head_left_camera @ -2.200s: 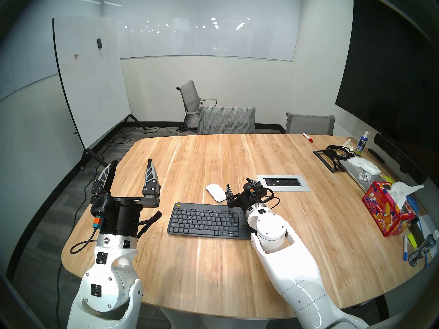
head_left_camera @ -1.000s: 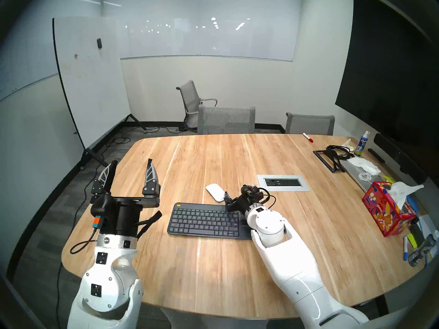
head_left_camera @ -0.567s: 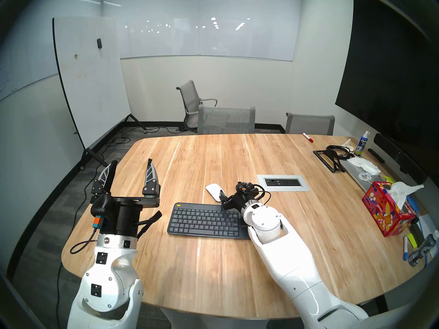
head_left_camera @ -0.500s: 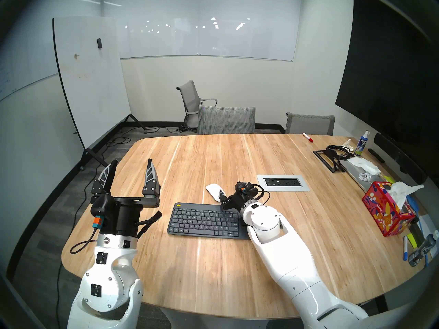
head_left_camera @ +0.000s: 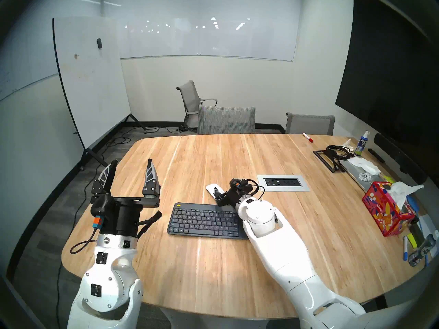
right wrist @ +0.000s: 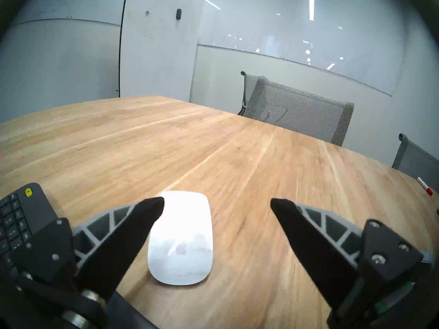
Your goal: Put the mouse beside the keyboard
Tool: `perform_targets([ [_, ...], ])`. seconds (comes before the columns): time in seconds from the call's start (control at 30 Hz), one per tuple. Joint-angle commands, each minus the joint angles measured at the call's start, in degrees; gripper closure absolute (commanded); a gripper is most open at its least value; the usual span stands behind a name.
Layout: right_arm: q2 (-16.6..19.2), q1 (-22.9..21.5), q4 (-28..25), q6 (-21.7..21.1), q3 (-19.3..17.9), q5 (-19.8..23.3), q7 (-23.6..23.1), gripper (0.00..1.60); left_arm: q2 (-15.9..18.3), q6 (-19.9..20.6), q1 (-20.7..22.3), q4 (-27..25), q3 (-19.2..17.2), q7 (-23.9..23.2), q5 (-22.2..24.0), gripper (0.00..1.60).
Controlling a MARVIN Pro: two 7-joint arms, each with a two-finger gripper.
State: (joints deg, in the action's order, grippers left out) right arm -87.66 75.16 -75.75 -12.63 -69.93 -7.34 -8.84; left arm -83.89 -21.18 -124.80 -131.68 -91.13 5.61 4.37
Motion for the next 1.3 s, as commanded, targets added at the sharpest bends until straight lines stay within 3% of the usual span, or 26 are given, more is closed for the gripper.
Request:
perform_targets([
  [0.0,-0.6,-3.88,1.29,-0.28,0.76,-0.48,-1.02,0.0,0.05,-0.1,0.05,-1.0,0.01,-0.05,-0.01,0.0],
  [0.53,-0.26,-7.21,4.5,-2.5,0.82,-0.19,-5.28,0.0,0.04,-0.1,0.06,-1.0,0.0,-0.06,-0.02,0.0],
  [1.27,-3.31,-11.35,9.89,-6.97,-1.12,0.41,-5.95,0.0,0.04,-0.11,0.06,-0.99,0.01,-0.06,-0.02,0.0],
])
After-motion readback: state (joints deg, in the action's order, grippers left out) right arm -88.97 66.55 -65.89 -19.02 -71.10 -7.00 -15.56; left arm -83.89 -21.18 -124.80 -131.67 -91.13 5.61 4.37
